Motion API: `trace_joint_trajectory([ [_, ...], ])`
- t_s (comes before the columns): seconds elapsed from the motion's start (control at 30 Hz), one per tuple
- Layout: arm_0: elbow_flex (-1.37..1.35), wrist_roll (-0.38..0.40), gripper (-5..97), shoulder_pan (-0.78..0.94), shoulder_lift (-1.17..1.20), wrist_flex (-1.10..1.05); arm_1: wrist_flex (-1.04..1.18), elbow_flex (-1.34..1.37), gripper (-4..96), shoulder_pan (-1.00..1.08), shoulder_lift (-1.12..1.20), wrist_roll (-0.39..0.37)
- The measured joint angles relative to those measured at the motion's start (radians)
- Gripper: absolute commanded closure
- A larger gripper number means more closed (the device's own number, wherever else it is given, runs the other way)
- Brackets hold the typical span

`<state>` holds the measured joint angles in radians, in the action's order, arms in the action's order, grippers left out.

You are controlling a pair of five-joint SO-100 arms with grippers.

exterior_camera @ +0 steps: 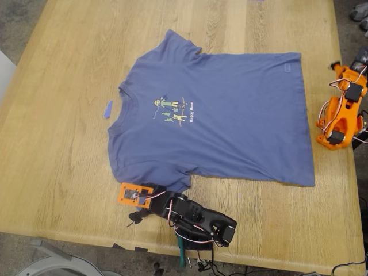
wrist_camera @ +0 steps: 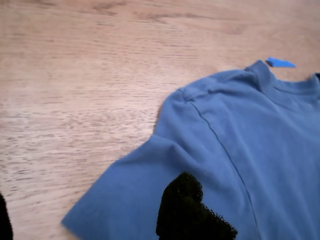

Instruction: Fold a T-shirt

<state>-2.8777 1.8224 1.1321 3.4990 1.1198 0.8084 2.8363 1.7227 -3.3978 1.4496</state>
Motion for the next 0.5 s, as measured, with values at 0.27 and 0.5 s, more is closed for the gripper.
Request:
trace_joint_trajectory([
  [0.27,0.334,-0.087,38,-0.124,-0.199,0.167,0.282,-0.341,54.6,-0.388,0.005,-0.003],
  [0.5,0.629,-0.144,39,-0.27,-0.439,0.295,0.614,-0.718,55.0,-0.788,0.189,0.075],
])
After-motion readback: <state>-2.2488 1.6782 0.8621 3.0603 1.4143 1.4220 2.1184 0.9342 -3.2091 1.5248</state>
